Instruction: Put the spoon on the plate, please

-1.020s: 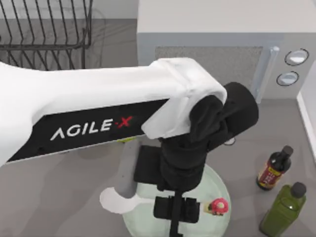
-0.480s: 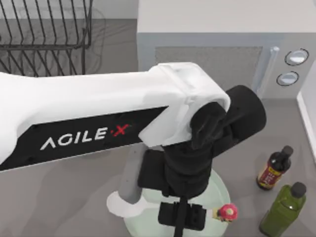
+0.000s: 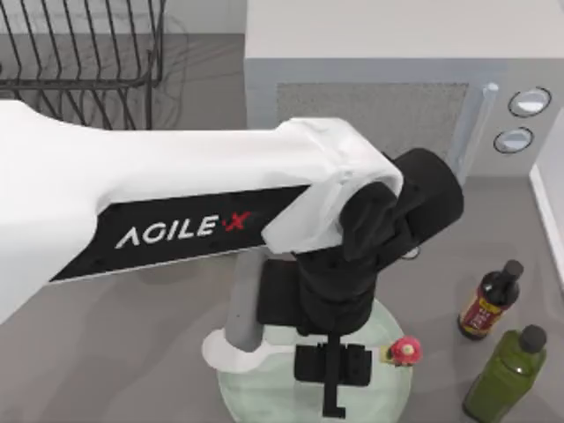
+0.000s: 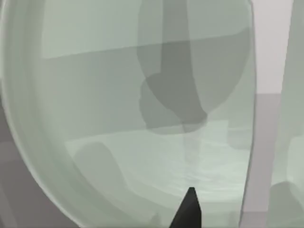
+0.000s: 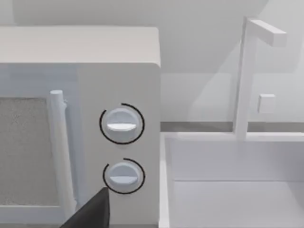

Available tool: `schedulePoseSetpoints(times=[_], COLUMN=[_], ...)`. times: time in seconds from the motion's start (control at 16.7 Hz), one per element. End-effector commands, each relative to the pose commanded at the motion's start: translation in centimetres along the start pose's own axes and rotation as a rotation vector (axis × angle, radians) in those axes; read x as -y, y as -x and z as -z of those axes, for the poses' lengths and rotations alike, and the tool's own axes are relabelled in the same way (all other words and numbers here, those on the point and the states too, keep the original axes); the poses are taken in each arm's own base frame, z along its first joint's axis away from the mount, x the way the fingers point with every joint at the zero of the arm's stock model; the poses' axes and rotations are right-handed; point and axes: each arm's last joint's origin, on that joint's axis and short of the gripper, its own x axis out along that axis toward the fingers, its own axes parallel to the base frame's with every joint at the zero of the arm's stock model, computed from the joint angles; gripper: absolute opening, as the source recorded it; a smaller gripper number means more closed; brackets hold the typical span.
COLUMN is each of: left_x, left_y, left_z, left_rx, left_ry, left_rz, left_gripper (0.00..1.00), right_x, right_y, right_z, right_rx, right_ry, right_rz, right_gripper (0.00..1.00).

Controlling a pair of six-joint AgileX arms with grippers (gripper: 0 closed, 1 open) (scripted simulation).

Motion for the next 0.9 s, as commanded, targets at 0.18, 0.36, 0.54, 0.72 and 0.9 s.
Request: schedulePoseSetpoints(times=[0.18, 0.36, 0.54, 0.72, 0.9], left_x=[0.8, 1.0, 1.0, 1.0, 1.0], left_y=[-2.0, -4.1, -4.1, -4.1, -4.1], left_z=[-0.4, -1.0, -1.0, -1.0, -1.0], left_rx=[0.026, 0.062, 0.064, 0.064, 0.064], left_ry=[0.029, 0.042, 0.042, 0.042, 0.042], left_rz=[-0.002, -0.029, -0.03, -0.03, -0.03], left_gripper=[0.0, 0.0, 0.0, 0.08, 0.3], right_x=[0.0, 0.0, 0.0, 0.0, 0.0], right_y=[0.0, 0.0, 0.0, 0.0, 0.0], right_z=[0.0, 0.0, 0.0, 0.0, 0.0], right_rx=[0.0, 0.0, 0.0, 0.0, 0.0], right_ry=[0.0, 0.0, 0.0, 0.0, 0.0], right_rz=[0.0, 0.0, 0.0, 0.0, 0.0], right_gripper=[1.0, 1.0, 1.0, 1.0, 1.0])
